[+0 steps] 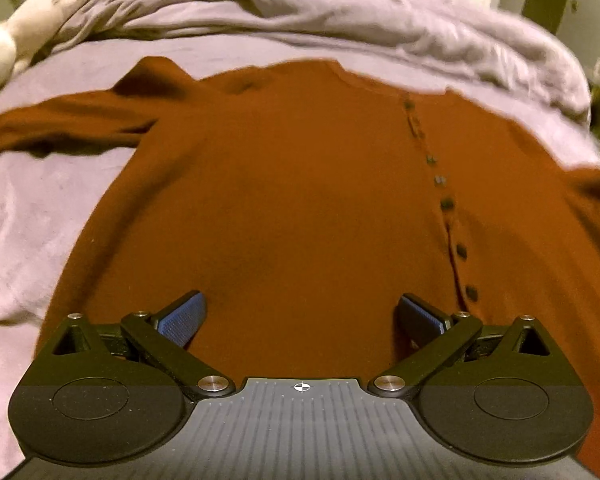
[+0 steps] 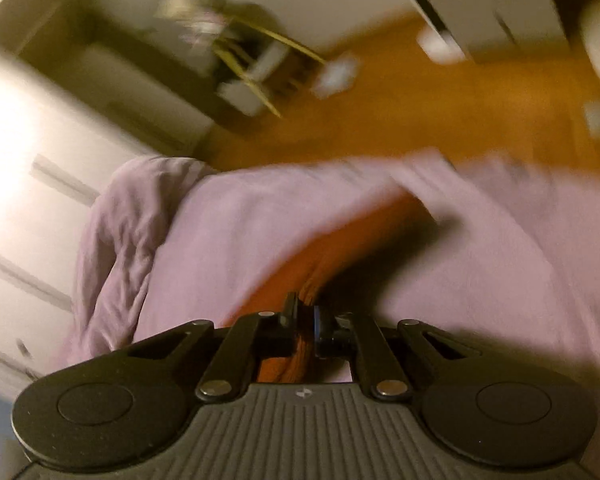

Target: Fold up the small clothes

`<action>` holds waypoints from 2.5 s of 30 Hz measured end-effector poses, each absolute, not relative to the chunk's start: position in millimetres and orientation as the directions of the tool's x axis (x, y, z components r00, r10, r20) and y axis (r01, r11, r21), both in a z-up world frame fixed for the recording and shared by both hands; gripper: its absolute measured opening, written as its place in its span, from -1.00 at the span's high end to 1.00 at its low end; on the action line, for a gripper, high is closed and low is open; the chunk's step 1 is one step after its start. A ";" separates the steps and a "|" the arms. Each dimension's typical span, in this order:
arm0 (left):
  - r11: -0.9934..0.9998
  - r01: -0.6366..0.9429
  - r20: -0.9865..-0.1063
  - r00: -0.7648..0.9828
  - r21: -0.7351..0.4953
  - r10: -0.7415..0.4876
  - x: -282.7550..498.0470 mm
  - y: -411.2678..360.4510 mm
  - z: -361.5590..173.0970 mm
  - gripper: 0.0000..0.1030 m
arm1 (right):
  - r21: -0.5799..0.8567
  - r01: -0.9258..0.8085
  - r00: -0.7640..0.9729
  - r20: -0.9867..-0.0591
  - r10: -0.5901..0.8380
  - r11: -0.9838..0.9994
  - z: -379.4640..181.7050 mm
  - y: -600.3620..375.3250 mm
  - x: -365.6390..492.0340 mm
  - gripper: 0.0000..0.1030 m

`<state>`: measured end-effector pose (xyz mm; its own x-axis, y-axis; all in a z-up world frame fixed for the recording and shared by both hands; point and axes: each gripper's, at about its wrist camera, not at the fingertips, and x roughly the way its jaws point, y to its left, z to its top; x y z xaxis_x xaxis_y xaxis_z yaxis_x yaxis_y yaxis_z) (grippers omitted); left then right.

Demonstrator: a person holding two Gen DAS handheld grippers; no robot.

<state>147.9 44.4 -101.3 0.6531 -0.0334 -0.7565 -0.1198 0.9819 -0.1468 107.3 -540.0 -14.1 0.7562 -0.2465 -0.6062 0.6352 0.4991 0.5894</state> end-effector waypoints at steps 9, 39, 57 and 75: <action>0.970 -0.101 -0.729 0.678 -0.222 -0.096 137.4 56.2 -90.6 -1.00 | 0.243 -0.074 0.846 -0.499 0.190 0.967 64.0 -303.3 182.1 0.87; 0.750 0.098 -0.649 0.436 -0.655 -0.623 329.4 -35.0 -102.2 0.88 | -0.240 0.143 0.716 -0.645 -0.268 0.960 -56.3 -285.9 178.8 0.25; 0.815 0.011 -0.596 0.677 -0.579 -0.432 324.5 104.5 -52.4 0.89 | -0.368 0.052 0.662 -0.683 -0.308 0.928 -76.0 -228.6 250.0 0.87; 0.910 0.049 -0.598 0.739 -0.411 -0.310 326.5 130.9 -47.1 0.89 | -0.589 -0.005 0.752 -0.535 -0.385 0.808 -73.1 -185.9 240.9 0.89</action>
